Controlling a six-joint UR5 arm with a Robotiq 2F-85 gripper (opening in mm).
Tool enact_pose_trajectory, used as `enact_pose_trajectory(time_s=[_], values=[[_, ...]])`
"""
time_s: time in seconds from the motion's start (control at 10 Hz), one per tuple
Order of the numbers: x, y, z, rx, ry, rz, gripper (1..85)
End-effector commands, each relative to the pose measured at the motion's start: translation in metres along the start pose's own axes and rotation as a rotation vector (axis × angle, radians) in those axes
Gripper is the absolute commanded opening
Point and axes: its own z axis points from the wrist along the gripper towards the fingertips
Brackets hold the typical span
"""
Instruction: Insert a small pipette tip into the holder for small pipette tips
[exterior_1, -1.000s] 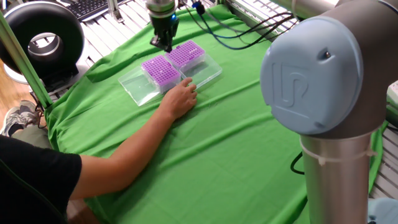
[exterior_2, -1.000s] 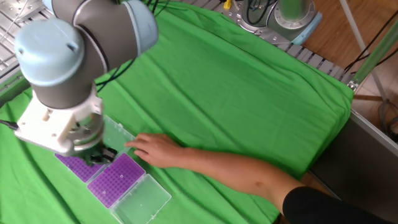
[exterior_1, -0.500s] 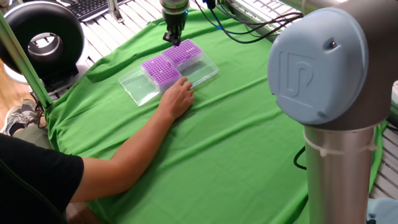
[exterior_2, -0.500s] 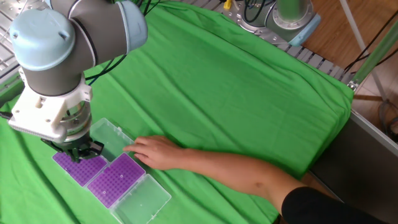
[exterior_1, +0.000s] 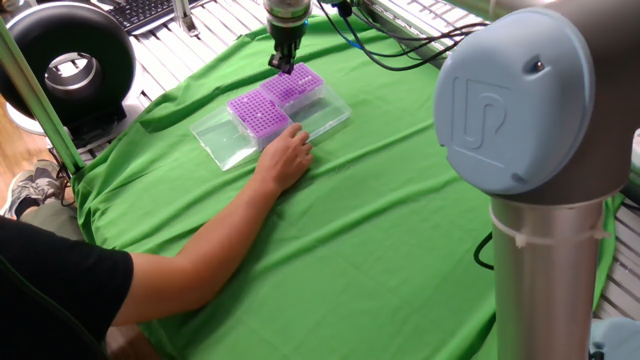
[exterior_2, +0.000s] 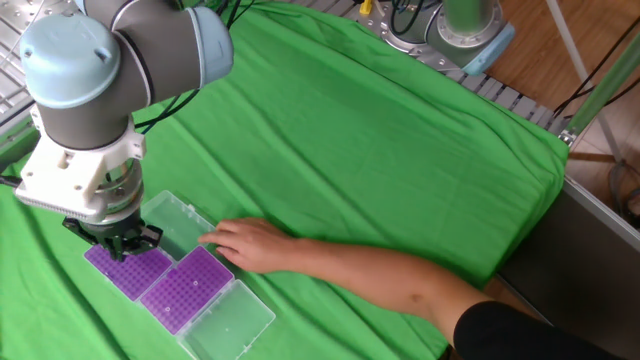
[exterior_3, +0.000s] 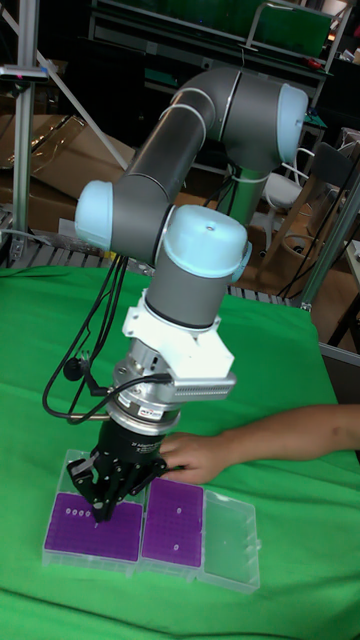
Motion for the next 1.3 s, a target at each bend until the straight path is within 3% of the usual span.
enact_pose_trajectory(time_s=[0.0,1.2], values=[[0.0058,0.0043,0.0023,-0.035,-0.004,0.025,1.0],[0.0121,0.006,0.0067,-0.052,-0.011,0.024,1.0]])
